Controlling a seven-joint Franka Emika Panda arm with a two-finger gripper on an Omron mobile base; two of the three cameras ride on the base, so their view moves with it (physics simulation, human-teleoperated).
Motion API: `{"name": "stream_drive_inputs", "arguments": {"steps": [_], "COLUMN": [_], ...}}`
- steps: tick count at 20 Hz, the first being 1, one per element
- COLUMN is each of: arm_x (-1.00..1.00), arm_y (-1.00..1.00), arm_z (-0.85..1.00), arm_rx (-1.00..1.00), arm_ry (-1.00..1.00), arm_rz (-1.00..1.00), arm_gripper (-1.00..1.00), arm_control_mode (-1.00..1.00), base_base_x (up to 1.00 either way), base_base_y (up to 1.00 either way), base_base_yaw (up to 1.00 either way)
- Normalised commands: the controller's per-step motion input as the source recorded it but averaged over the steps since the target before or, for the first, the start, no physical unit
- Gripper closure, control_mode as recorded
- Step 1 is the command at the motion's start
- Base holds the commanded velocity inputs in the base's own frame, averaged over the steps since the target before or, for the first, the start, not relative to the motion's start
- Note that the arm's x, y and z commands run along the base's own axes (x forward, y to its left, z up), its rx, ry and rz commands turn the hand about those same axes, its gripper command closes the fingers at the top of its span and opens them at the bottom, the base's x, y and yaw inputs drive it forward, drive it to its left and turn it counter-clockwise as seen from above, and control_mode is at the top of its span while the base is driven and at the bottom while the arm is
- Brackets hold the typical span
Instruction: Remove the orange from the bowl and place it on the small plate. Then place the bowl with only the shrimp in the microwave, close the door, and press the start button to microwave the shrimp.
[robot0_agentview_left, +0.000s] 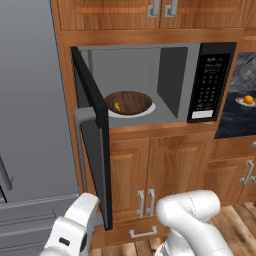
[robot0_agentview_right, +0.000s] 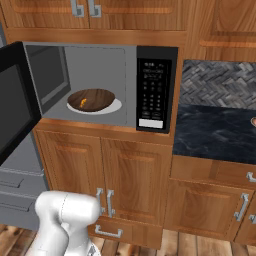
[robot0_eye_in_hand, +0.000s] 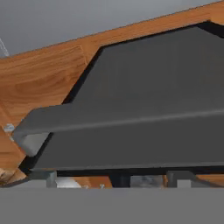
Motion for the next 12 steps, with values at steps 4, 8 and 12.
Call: {"name": "stream_drive_inputs", "arguments": {"steps": [4, 8, 12], "arm_x": [0.28, 0.4, 0.53], "arm_y": [1.0, 0.95, 0.77], "arm_z": [-0.21, -0.05, -0.11], "arm_rx": [-0.35, -0.25, -0.19], "arm_ry": [0.15, 0.08, 0.08], "arm_rz": [0.05, 0.0, -0.03], "arm_gripper": [-1.0, -1.0, -1.0], "arm_control_mode": [-1.0, -1.0, -1.0], "base_base_x": [0.0, 0.0, 0.0], "base_base_y": [0.0, 0.0, 0.0], "base_base_yaw": [0.0, 0.0, 0.0]}}
